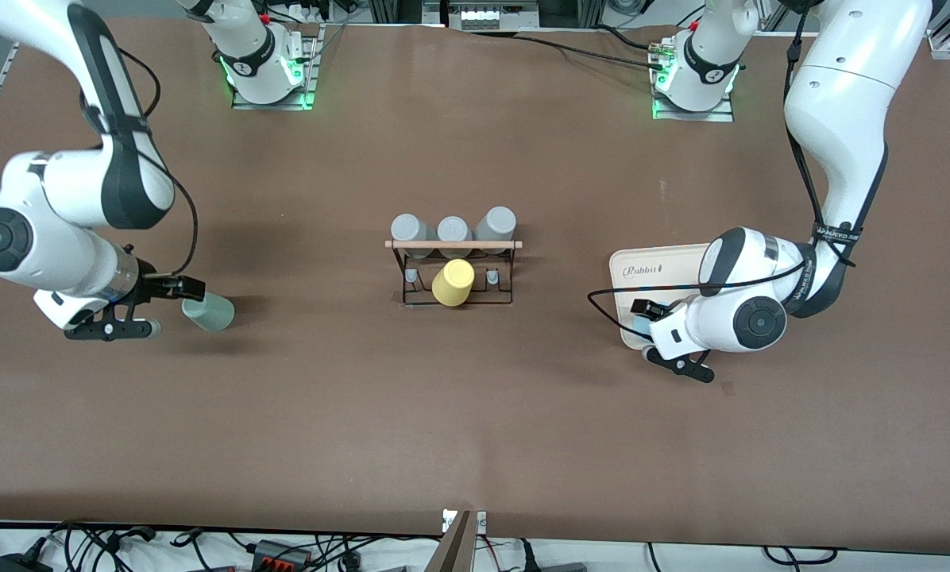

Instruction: Hang scattered cups on rack with three cups

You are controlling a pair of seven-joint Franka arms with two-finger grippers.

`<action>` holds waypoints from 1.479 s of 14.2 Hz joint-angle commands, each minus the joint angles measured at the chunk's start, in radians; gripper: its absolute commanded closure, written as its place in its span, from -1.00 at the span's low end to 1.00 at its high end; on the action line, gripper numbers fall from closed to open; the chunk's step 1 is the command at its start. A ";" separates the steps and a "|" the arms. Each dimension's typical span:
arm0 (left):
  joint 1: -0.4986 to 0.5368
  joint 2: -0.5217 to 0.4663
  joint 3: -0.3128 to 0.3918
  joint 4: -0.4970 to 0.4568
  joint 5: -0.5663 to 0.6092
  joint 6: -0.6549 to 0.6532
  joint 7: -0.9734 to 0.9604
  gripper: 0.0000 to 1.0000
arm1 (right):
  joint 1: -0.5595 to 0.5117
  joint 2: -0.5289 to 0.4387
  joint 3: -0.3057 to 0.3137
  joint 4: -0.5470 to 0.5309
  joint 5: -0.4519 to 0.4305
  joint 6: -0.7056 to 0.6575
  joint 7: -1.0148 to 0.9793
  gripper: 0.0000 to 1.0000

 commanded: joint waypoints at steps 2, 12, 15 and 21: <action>0.004 -0.013 0.000 -0.026 0.016 0.026 0.017 -0.56 | -0.028 0.050 0.009 -0.042 -0.009 0.097 -0.041 -1.00; -0.011 -0.099 -0.105 0.079 0.018 -0.066 0.007 0.98 | -0.037 0.073 0.011 -0.109 -0.009 0.171 -0.041 -0.90; -0.082 -0.089 -0.132 0.214 0.014 -0.128 0.010 0.98 | -0.037 0.075 0.011 -0.109 -0.009 0.167 -0.041 -0.33; -0.278 -0.043 -0.129 0.372 0.010 -0.125 -0.080 0.99 | -0.021 0.062 0.023 -0.058 -0.004 0.119 -0.043 0.43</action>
